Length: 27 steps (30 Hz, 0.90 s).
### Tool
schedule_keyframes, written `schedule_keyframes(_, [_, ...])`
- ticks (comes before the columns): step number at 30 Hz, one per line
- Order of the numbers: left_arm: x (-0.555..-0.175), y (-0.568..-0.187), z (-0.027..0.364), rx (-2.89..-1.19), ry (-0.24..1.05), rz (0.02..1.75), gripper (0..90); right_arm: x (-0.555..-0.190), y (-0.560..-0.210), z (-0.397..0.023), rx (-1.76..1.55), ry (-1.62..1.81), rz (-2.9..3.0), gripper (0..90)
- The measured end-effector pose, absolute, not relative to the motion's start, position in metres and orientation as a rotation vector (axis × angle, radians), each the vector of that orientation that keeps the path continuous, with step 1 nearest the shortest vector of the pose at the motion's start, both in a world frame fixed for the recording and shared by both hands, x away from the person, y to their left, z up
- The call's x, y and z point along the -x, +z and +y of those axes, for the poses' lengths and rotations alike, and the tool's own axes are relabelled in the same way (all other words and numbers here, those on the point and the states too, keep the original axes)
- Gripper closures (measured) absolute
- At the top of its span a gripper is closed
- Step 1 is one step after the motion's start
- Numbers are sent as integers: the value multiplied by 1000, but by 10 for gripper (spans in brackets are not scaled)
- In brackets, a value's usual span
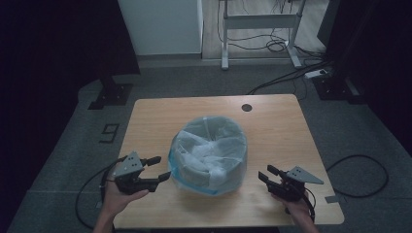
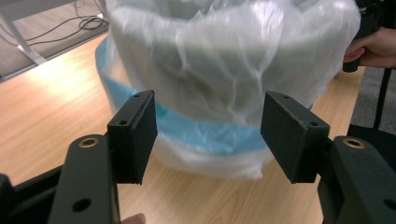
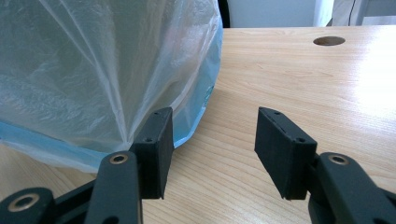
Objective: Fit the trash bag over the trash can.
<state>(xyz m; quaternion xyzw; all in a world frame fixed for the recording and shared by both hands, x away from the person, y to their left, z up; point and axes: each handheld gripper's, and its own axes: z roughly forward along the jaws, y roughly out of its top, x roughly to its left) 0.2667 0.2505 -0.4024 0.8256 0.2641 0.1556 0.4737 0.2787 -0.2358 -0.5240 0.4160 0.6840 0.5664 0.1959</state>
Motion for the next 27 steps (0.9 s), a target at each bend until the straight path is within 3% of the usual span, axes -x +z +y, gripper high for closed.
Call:
schedule_keyframes(9, [-255, -438, 264, -1998, 352, 714, 359, -279, -525, -241, -1179, 1576, 1906, 460])
schedule_keyframes(27, [-262, -452, 263, -1990, 321, 748, 354, -280, -527, -243, -1189, 1561, 1904, 453])
